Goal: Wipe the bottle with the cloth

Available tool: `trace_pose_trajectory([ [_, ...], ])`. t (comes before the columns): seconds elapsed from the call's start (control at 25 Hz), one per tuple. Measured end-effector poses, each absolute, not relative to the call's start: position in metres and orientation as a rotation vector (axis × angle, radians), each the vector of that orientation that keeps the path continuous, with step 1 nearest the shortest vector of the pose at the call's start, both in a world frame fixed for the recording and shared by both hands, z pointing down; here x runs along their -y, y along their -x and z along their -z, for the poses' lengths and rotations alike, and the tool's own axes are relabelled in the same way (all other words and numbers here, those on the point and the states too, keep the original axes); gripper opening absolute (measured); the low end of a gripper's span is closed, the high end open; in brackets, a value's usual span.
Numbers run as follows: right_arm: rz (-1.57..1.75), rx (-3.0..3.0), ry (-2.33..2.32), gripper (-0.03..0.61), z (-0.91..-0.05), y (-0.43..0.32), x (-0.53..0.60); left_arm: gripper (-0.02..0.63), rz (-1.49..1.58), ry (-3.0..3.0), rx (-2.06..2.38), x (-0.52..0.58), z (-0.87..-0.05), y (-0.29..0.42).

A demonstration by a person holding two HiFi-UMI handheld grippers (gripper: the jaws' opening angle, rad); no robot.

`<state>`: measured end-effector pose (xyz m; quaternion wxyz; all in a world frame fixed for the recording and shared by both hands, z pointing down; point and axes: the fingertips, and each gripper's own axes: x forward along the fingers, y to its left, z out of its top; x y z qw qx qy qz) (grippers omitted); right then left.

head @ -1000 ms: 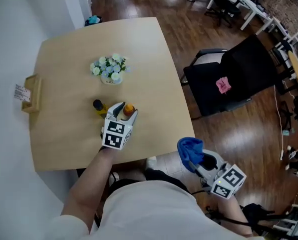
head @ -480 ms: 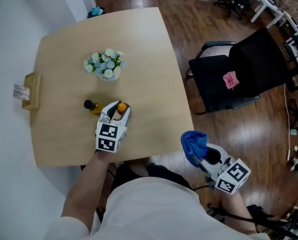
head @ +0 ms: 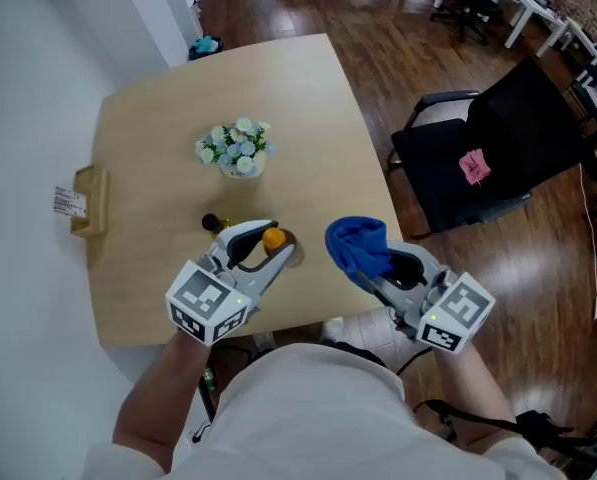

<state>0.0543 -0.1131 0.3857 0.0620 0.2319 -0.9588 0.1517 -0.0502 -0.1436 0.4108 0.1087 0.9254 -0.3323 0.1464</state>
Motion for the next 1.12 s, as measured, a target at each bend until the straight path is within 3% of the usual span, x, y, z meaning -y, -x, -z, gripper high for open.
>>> trace_pose_trajectory([
  [0.32,-0.354,3.036,-0.513,0.118,-0.343,0.029,0.123,0.16,-0.376,-2.806,0.812,0.119,-0.374,0.054],
  [0.92,-0.531,2.854,-0.599,0.118,-0.438,0.021,0.136,0.16,-0.262,-2.834,0.852,0.138,-0.314,0.082],
  [1.12,-0.475,2.901,-0.658,0.118,-0.408,0.009,0.14,0.16,-0.311,-2.8,0.858,0.149,-0.326,0.082],
])
